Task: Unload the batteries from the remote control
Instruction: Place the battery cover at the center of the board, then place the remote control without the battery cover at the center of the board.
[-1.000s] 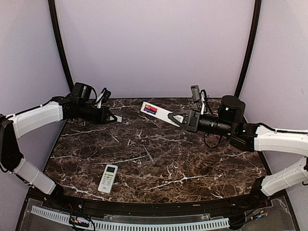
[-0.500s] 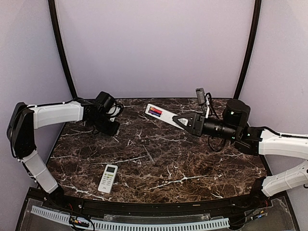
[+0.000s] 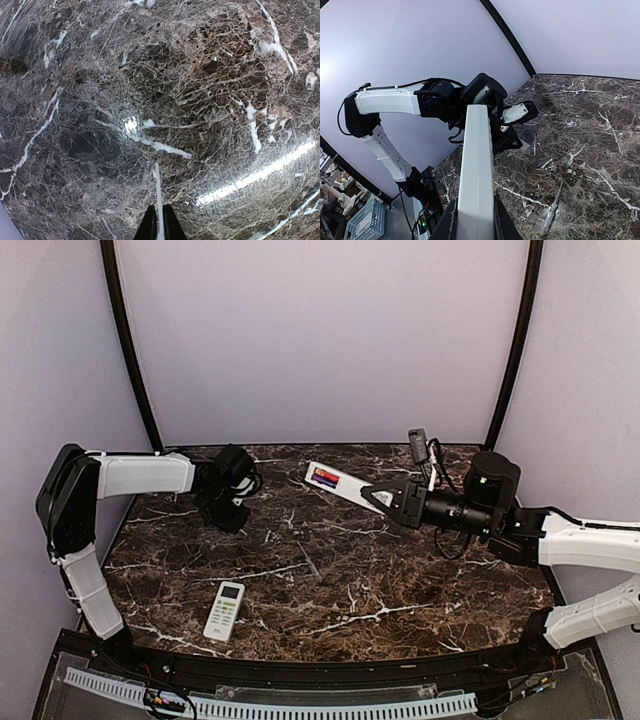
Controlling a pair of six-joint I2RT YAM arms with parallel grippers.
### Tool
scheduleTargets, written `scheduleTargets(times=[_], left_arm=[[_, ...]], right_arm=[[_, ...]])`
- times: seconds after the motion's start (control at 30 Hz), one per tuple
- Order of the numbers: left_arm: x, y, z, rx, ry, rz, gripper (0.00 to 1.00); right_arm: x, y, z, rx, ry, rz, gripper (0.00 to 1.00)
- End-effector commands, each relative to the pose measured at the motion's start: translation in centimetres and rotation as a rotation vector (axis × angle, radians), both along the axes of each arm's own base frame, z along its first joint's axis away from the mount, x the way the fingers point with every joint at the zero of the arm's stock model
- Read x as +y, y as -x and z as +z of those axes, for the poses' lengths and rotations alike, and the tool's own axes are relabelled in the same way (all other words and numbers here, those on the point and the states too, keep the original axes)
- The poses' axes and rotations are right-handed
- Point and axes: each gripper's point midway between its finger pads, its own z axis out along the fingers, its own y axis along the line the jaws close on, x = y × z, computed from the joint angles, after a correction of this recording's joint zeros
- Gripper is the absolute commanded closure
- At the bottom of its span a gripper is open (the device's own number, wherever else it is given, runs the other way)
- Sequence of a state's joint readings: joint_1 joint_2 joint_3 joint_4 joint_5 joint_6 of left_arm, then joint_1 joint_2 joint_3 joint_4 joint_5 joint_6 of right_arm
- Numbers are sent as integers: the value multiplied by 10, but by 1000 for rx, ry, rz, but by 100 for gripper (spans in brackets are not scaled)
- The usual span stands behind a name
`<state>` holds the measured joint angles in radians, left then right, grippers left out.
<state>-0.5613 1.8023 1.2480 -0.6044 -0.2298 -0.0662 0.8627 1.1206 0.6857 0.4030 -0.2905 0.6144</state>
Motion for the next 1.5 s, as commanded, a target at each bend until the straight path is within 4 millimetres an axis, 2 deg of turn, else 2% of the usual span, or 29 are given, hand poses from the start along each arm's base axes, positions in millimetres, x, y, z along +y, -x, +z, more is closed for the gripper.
scheduleTargets(times=[0.0, 0.2, 0.33, 0.53, 0.6, 0.67, 0.7, 0.73, 0.77, 0.9, 0.97, 1.07, 1.2, 1.33, 1.47], left_arm=[[-4, 5, 1, 34, -6, -14, 90], [-14, 9, -5, 68, 28, -30, 80], [-20, 12, -6, 85, 53, -38, 77], [-30, 13, -1, 90, 108, -50, 72], [-36, 11, 11, 62, 151, -67, 70], [-40, 7, 34, -9, 198, -85, 63], [-39, 5, 52, -76, 232, -92, 53], [-37, 3, 62, -109, 252, -89, 49], [-35, 2, 83, -173, 294, -91, 41], [-12, -3, 137, -314, 455, -33, 24], [14, -10, 159, -366, 531, 34, 21], [33, -9, 188, -431, 628, 69, 17], [50, -8, 209, -502, 660, 99, 14], [50, -3, 210, -504, 673, 101, 14], [45, -1, 212, -492, 702, 85, 14]], right_arm=[[-2, -1, 14, -33, -44, -9, 100], [-2, -1, 13, -31, -41, -9, 100], [-3, -1, 13, -31, -40, -10, 100], [-5, -1, 12, -31, -35, -19, 100], [-7, -1, 13, -31, -33, -26, 100], [-10, 0, 14, -34, -35, -31, 100], [-12, 0, 14, -30, -30, -37, 100], [-14, 0, 12, -23, -20, -44, 100], [-16, -1, 9, -10, -6, -52, 100], [-20, -2, -12, 63, 54, -59, 100], [-19, 0, -21, 100, 71, -42, 100], [-16, 3, -37, 159, 95, -25, 100], [-10, 8, -58, 248, 105, 7, 100], [3, 12, -76, 312, 107, 42, 100], [6, 5, -103, 385, 126, 24, 100]])
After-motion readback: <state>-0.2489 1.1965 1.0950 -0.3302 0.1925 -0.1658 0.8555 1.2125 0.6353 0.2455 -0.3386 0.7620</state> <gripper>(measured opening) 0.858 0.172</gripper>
